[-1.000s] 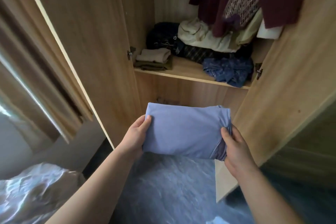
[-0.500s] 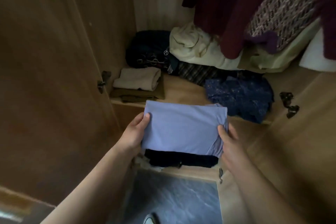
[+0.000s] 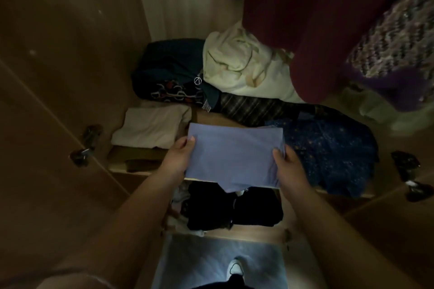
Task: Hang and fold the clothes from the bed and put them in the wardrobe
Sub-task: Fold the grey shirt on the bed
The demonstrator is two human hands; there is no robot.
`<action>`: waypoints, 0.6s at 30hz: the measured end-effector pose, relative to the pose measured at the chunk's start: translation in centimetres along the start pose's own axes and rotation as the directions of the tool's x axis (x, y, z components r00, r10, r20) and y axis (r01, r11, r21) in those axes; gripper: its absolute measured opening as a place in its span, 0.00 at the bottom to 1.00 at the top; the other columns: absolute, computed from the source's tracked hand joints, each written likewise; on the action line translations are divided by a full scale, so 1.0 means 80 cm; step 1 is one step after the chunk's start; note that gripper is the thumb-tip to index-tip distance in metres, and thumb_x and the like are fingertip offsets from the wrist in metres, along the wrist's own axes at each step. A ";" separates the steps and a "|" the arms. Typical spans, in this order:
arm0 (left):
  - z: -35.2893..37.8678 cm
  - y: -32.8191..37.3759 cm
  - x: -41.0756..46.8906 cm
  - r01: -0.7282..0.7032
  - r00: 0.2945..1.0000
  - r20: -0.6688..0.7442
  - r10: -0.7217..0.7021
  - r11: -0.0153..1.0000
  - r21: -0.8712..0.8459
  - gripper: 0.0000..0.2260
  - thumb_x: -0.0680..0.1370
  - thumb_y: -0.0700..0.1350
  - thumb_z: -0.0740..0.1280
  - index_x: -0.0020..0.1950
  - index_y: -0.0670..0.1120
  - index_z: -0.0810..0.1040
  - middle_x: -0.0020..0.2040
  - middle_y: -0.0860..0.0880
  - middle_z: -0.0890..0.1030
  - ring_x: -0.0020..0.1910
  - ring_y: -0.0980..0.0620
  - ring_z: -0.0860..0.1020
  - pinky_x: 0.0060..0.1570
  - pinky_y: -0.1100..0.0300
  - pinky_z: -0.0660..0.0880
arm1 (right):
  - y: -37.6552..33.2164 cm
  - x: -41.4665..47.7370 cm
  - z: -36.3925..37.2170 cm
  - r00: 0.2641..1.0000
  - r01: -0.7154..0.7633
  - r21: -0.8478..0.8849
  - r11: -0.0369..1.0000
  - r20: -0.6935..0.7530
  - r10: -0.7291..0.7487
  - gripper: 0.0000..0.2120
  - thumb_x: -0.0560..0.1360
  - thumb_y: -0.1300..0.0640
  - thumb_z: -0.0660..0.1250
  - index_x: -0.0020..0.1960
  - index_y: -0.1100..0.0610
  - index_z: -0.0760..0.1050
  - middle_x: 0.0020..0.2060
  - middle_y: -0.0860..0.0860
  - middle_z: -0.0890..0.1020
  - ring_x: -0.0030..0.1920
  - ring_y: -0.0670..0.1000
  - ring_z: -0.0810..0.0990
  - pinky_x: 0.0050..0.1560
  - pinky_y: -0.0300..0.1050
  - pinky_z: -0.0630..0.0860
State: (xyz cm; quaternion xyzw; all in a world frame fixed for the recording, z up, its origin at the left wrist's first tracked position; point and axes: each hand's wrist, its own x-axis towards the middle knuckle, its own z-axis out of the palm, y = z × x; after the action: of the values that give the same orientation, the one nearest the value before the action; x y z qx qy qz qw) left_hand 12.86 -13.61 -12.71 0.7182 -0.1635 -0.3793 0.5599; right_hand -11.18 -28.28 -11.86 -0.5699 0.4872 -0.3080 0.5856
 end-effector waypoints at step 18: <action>0.015 -0.009 -0.013 -0.391 0.907 0.304 0.290 0.317 0.864 0.28 0.77 0.58 0.58 0.76 0.50 0.65 0.78 0.45 0.62 0.79 0.42 0.55 0.77 0.48 0.56 | 0.005 0.007 -0.007 0.757 0.653 -0.671 0.352 0.564 -0.328 0.26 0.77 0.47 0.62 0.72 0.56 0.69 0.69 0.53 0.73 0.70 0.56 0.70 0.70 0.53 0.68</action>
State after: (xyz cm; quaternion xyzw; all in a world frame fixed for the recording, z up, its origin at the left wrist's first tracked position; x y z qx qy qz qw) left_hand 11.15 -13.54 -13.10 0.8352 -0.5163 -0.1338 0.1343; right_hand -11.61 -28.93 -12.33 -0.9406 0.2678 -0.0960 0.1855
